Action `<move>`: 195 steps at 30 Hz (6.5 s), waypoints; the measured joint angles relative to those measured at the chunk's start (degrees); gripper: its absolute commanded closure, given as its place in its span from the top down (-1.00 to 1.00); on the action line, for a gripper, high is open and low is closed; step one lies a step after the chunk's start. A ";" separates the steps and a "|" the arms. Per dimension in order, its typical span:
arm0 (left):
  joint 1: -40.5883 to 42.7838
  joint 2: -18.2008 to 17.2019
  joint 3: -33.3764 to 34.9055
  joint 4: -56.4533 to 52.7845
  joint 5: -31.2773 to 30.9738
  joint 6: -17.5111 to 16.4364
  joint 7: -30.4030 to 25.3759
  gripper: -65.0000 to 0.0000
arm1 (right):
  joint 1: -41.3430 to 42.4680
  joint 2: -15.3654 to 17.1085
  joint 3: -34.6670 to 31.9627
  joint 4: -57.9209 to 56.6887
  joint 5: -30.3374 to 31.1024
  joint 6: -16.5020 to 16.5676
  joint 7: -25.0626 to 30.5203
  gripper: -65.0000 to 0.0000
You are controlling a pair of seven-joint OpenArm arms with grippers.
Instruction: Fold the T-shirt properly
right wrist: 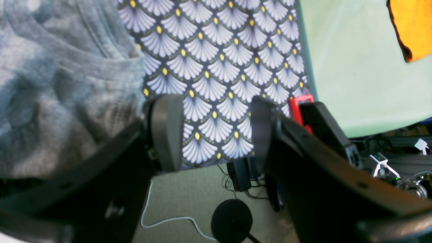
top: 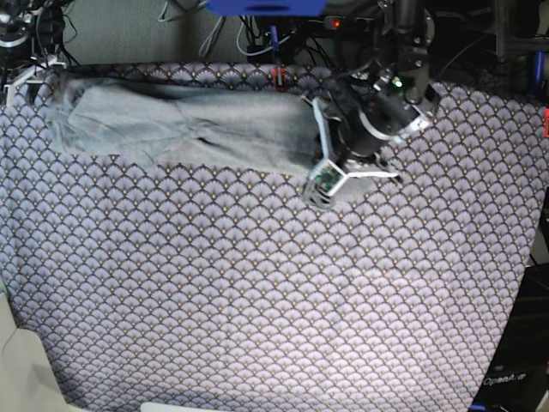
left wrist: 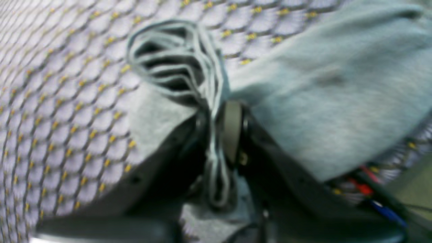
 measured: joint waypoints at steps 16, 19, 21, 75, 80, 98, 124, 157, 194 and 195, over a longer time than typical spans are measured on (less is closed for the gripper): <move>-1.62 -0.79 22.18 -0.33 -0.46 24.83 4.04 -1.00 | -0.02 -0.11 0.00 0.00 -0.04 0.00 -0.02 0.00; -1.81 -3.23 28.63 -0.39 -0.83 32.54 4.66 -1.00 | 0.00 -0.11 0.00 0.00 -0.04 0.00 -0.04 0.00; -2.91 -4.42 32.57 -0.46 -0.87 37.18 5.62 -1.00 | -0.02 -0.11 0.00 0.00 -0.02 0.00 -0.02 0.00; -8.07 -5.70 44.76 -4.79 -1.31 50.23 8.24 -0.25 | -0.04 -0.13 0.00 0.00 -0.02 0.00 0.00 0.00; -7.43 -5.73 44.78 -3.32 -1.55 50.21 7.76 0.79 | -0.04 -0.13 0.00 0.00 -0.04 0.00 0.00 0.00; -6.21 -11.85 35.43 -1.44 -9.07 49.42 2.93 0.86 | -0.13 0.00 0.44 5.90 0.52 -0.02 0.33 0.00; -3.39 -16.96 13.64 -1.51 -22.97 49.81 3.32 -1.00 | 0.66 17.75 -7.15 6.80 46.93 -0.17 -45.38 0.38; -3.45 -18.10 13.53 -1.51 -22.75 49.81 3.34 -1.00 | 7.50 16.96 -15.76 -7.78 46.69 -0.35 -51.47 0.47; -2.43 -18.10 13.79 -1.51 -22.75 50.01 3.37 -1.00 | 9.49 20.70 -10.25 -20.41 49.24 -0.22 -48.85 0.49; -2.47 -18.08 13.81 -1.51 -22.75 50.03 3.34 -1.00 | 9.57 20.68 -10.25 -20.41 49.24 -0.22 -48.87 0.49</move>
